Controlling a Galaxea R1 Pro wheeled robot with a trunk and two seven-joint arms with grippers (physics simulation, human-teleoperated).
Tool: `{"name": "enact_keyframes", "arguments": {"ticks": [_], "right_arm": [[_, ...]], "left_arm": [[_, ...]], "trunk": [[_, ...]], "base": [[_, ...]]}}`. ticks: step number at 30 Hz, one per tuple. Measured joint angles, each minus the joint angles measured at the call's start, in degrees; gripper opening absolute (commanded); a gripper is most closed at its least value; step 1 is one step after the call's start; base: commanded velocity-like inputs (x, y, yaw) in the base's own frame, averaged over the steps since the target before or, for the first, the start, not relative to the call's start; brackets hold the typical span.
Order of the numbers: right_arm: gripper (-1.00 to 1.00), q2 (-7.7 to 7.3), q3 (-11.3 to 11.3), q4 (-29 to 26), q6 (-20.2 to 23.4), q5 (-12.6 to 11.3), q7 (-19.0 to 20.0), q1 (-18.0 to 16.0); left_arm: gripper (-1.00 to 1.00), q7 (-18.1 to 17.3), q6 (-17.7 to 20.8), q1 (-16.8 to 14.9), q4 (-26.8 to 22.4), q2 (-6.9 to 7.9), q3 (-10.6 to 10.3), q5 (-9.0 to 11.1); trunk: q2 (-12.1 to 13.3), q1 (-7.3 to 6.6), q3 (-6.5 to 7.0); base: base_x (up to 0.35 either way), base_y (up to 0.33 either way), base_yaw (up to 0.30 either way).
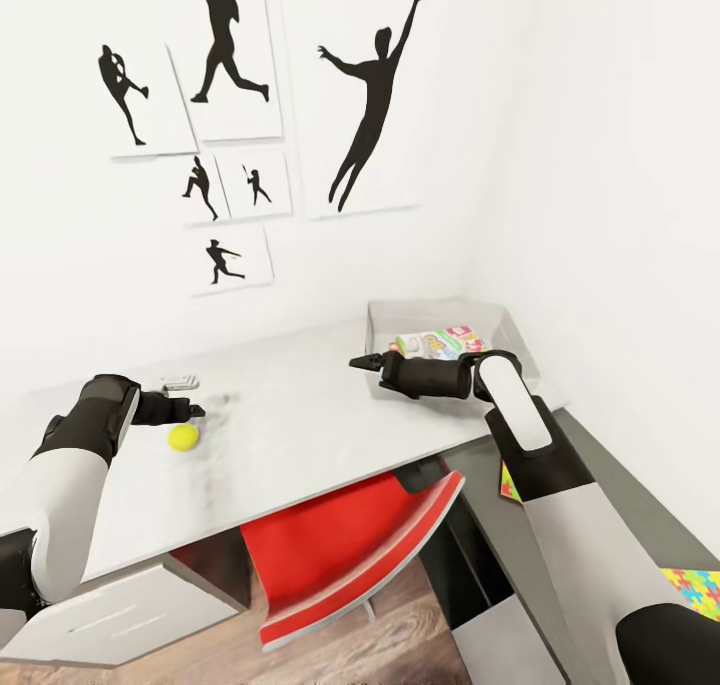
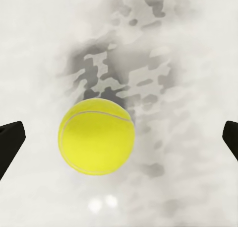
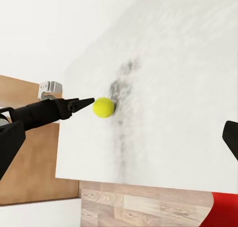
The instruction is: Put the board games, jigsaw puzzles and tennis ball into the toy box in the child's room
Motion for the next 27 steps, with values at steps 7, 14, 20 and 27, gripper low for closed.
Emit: {"name": "enact_keyframes", "arguments": {"ticks": [7,14,20,27], "right_arm": [[1.0,-0.08,-0.01,-0.08,0.0,-0.01,0.0,0.0],[1.0,-0.07,0.03,-0.11,0.0,-0.01,0.0,0.0],[1.0,-0.1,0.0,-0.22,0.0,-0.01,0.0,0.0],[1.0,-0.08,0.01,-0.28,0.0,-0.01,0.0,0.0]], "left_arm": [[1.0,-0.01,-0.01,0.0,0.0,0.05,-0.01,0.01],[1.0,-0.01,-0.01,0.0,0.0,0.05,0.0,0.0],[1.0,-0.01,-0.01,0.0,-0.02,0.11,-0.01,0.0],[1.0,0.09,-0.46,0.0,-0.18,0.3,-0.05,0.0]], "trunk": [[0.0,0.0,-0.61],[0.0,0.0,-1.26],[0.0,0.0,-1.83],[0.0,0.0,-2.48]], "base": [[0.0,0.0,0.0],[0.0,0.0,0.0],[0.0,0.0,0.0],[0.0,0.0,0.0]]}}
